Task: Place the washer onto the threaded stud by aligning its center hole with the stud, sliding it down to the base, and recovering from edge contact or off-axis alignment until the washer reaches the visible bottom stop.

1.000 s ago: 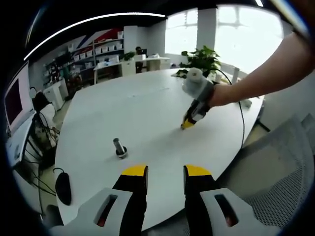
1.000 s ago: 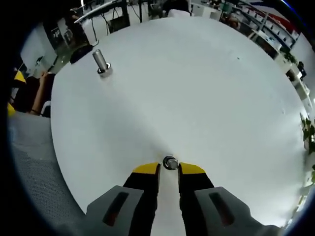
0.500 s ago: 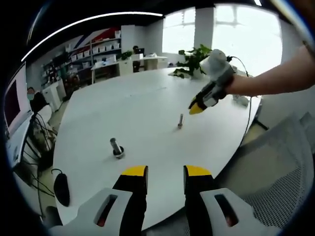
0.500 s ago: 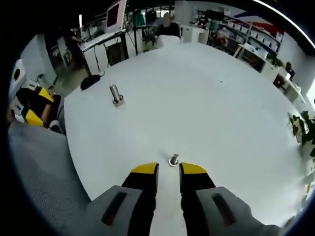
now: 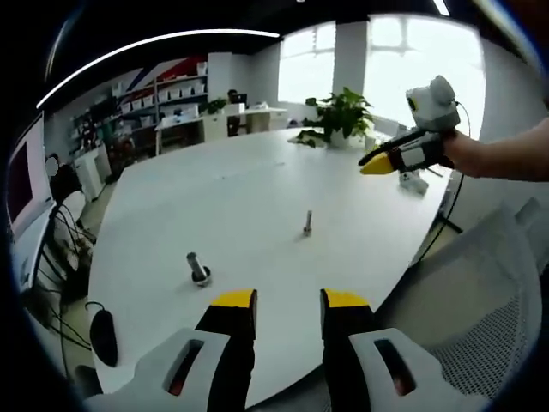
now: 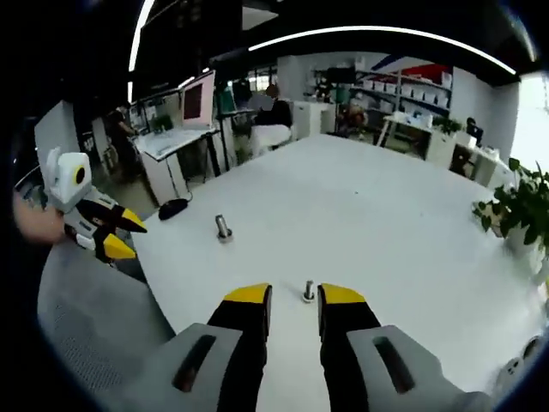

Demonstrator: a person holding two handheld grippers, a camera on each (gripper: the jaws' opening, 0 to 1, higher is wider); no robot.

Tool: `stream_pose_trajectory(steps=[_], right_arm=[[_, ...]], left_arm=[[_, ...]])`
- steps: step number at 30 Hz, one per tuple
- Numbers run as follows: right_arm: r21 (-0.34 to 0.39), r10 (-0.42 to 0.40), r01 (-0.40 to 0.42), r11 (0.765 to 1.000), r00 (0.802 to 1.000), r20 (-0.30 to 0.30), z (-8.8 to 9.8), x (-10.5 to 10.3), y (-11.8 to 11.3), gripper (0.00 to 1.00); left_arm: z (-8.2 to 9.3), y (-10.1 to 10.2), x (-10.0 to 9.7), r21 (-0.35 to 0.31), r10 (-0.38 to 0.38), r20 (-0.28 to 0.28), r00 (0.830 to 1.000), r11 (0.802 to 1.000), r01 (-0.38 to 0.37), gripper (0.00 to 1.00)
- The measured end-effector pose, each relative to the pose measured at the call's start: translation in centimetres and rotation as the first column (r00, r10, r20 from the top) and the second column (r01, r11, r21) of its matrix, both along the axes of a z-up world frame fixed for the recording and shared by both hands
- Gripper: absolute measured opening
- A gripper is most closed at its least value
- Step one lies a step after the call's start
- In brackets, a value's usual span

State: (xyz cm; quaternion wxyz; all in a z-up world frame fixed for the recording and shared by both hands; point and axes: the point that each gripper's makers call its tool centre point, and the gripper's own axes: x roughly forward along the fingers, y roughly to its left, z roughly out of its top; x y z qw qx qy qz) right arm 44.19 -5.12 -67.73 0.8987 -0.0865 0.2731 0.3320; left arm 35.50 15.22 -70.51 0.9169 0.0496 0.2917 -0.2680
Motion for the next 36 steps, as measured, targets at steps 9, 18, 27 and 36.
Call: stream_pose_trajectory(steps=[9,18,27,36], right_arm=[[0.043,-0.033,0.031,0.999,0.998,0.046,0.6,-3.3,-0.8,0.33],[0.142,-0.126,0.120,0.983,0.991,0.035,1.6,-4.6,-1.8,0.35],[0.144,-0.157,0.146,0.979,0.985,0.070,1.7,-5.6,-2.5,0.34],[0.126,-0.164,0.152,0.980,0.982,0.091,1.6,-6.6,-3.5,0.34]], left_arm=[[0.3,-0.3,0.0,-0.003,-0.015,0.014,1.000,1.000,0.015,0.28],[1.2,-0.4,0.1,-0.028,-0.012,0.046,0.999,1.000,0.013,0.28],[1.9,-0.7,0.2,-0.055,-0.022,0.077,0.997,0.998,0.026,0.28],[2.0,-0.7,0.4,-0.055,-0.021,0.088,0.996,0.998,0.026,0.28]])
